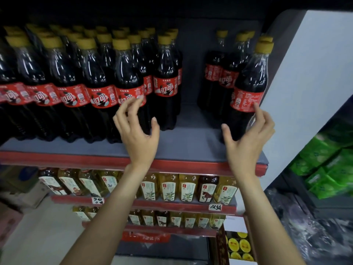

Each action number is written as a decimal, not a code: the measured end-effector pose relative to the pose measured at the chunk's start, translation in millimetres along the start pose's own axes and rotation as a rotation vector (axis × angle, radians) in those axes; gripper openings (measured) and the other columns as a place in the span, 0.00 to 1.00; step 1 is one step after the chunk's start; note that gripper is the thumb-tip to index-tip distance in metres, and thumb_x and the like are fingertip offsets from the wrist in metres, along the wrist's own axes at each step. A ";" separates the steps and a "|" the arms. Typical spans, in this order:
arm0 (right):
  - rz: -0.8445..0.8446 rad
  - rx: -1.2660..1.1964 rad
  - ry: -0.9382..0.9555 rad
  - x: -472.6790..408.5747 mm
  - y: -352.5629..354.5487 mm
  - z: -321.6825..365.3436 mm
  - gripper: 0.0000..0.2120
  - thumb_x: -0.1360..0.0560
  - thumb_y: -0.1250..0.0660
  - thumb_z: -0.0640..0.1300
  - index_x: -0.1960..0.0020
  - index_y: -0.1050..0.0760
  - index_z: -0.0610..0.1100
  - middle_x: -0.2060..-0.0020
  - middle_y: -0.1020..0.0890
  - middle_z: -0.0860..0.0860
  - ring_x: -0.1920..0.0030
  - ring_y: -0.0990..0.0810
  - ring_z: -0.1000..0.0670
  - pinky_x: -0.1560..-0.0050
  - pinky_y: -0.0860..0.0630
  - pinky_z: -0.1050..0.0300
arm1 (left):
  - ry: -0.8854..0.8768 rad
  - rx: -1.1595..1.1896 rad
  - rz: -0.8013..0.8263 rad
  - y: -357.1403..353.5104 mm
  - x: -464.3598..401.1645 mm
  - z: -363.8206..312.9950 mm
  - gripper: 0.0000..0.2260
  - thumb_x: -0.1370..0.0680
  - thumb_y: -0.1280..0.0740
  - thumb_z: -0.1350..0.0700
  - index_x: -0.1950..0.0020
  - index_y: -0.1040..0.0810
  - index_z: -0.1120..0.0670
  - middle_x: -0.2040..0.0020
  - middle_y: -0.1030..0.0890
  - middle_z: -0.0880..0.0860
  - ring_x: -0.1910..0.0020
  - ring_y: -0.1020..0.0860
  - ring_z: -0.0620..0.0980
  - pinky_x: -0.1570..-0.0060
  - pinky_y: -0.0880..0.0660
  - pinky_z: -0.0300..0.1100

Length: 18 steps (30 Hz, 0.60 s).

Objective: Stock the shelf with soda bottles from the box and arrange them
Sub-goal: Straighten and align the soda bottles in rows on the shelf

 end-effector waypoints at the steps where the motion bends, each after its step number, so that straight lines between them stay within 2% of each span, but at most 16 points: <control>1: 0.015 0.019 -0.035 -4.5 -2.3 -4.2 0.37 0.30 0.26 0.45 0.26 0.40 0.40 0.35 0.34 0.37 0.37 0.37 0.45 0.34 0.46 0.70 | 0.018 -0.007 -0.007 0.4 -0.9 2.6 0.22 0.28 0.31 0.64 0.34 0.29 0.58 0.38 0.28 0.62 0.38 0.33 0.53 0.35 0.37 0.37; 4: 0.080 0.024 -0.140 -13.0 -9.9 -9.2 0.48 0.32 0.23 0.46 0.23 0.49 0.44 0.34 0.34 0.40 0.35 0.35 0.43 0.36 0.33 0.51 | 0.021 -0.029 -0.006 2.2 -1.8 4.2 0.25 0.29 0.30 0.65 0.32 0.30 0.59 0.37 0.29 0.63 0.38 0.34 0.53 0.35 0.41 0.29; 5: 0.090 0.034 -0.161 -14.5 -10.5 -8.4 0.50 0.33 0.22 0.45 0.22 0.51 0.44 0.34 0.33 0.41 0.35 0.34 0.42 0.37 0.33 0.48 | 0.027 -0.030 -0.005 3.6 -1.9 5.7 0.26 0.29 0.30 0.65 0.31 0.30 0.59 0.37 0.29 0.63 0.38 0.34 0.52 0.36 0.42 0.27; 8: 0.136 -0.019 -0.144 -16.9 -13.3 -6.0 0.51 0.32 0.23 0.40 0.22 0.54 0.45 0.30 0.34 0.44 0.31 0.34 0.45 0.34 0.35 0.50 | 0.066 -0.019 0.014 8.4 1.2 16.2 0.29 0.29 0.28 0.64 0.30 0.32 0.58 0.36 0.31 0.64 0.37 0.37 0.45 0.36 0.43 0.24; 11: 0.297 -0.195 -0.122 -15.3 -23.5 1.2 0.52 0.32 0.24 0.38 0.22 0.57 0.51 0.25 0.37 0.50 0.28 0.35 0.50 0.30 0.33 0.47 | 0.113 0.008 0.060 8.8 4.4 29.1 0.31 0.29 0.27 0.63 0.28 0.34 0.56 0.35 0.33 0.62 0.38 0.39 0.39 0.37 0.39 0.26; 14: 0.480 -0.333 -0.114 -10.1 -40.1 20.5 0.52 0.31 0.25 0.35 0.22 0.58 0.50 0.28 0.36 0.54 0.29 0.34 0.54 0.30 0.35 0.55 | 0.144 0.003 0.092 8.7 3.3 35.6 0.33 0.28 0.27 0.61 0.26 0.36 0.50 0.33 0.33 0.58 0.38 0.38 0.39 0.41 0.29 0.37; 16: 0.595 -0.398 -0.075 -4.6 -54.2 35.8 0.51 0.30 0.26 0.34 0.22 0.59 0.49 0.29 0.37 0.56 0.29 0.35 0.55 0.29 0.36 0.56 | 0.144 -0.014 0.116 9.1 2.5 37.8 0.33 0.28 0.27 0.60 0.26 0.37 0.48 0.33 0.33 0.57 0.38 0.37 0.39 0.44 0.29 0.36; 18: 0.690 -0.437 -0.039 0.8 -68.8 48.4 0.51 0.29 0.27 0.33 0.22 0.60 0.49 0.28 0.39 0.56 0.28 0.36 0.55 0.27 0.36 0.52 | 0.142 -0.024 0.142 10.4 2.3 38.3 0.34 0.28 0.27 0.60 0.26 0.38 0.46 0.33 0.33 0.55 0.38 0.37 0.38 0.46 0.30 0.35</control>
Point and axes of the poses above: each hand's wrist, its own x-axis away from the middle knuckle, its own y-axis out of the back of the hand, z = x × y, the point moved 5 cm from there along -x, towards the middle knuckle
